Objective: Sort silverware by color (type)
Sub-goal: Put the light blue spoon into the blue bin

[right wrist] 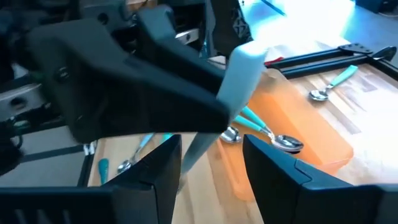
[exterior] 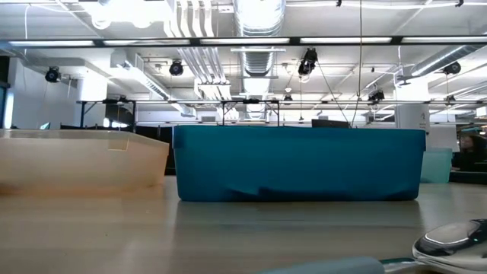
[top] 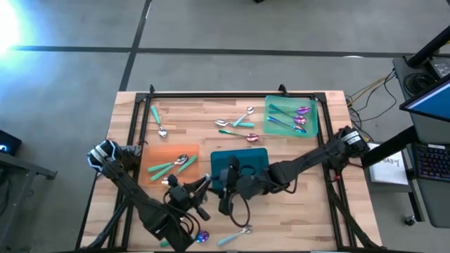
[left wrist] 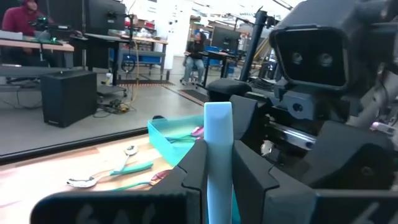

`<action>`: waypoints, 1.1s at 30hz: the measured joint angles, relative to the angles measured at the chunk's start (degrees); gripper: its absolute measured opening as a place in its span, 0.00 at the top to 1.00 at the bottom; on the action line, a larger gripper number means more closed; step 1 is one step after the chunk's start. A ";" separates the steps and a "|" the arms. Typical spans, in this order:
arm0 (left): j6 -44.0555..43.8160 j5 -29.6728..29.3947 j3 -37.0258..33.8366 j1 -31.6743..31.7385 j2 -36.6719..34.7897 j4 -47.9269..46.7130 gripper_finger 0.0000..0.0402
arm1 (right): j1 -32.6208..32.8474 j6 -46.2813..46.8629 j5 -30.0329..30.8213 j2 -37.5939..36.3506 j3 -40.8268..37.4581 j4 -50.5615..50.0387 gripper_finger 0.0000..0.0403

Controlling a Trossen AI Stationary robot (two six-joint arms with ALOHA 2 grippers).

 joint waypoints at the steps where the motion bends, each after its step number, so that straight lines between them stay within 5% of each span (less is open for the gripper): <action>1: 0.00 -0.01 0.00 0.19 0.00 0.25 0.93 | -0.24 -0.02 0.00 0.00 0.00 0.13 0.60; 15: 0.70 0.07 -0.07 3.68 0.00 5.64 0.92 | -2.76 -4.14 -0.26 0.00 -0.09 -1.53 0.64; 23: 1.64 0.16 -0.22 3.58 0.00 5.36 0.92 | -3.16 -6.57 0.12 0.00 -0.20 -3.65 0.94; 33: 9.10 2.23 -0.09 4.19 0.02 6.15 0.78 | -3.88 -6.75 0.12 -0.48 0.19 -11.36 0.95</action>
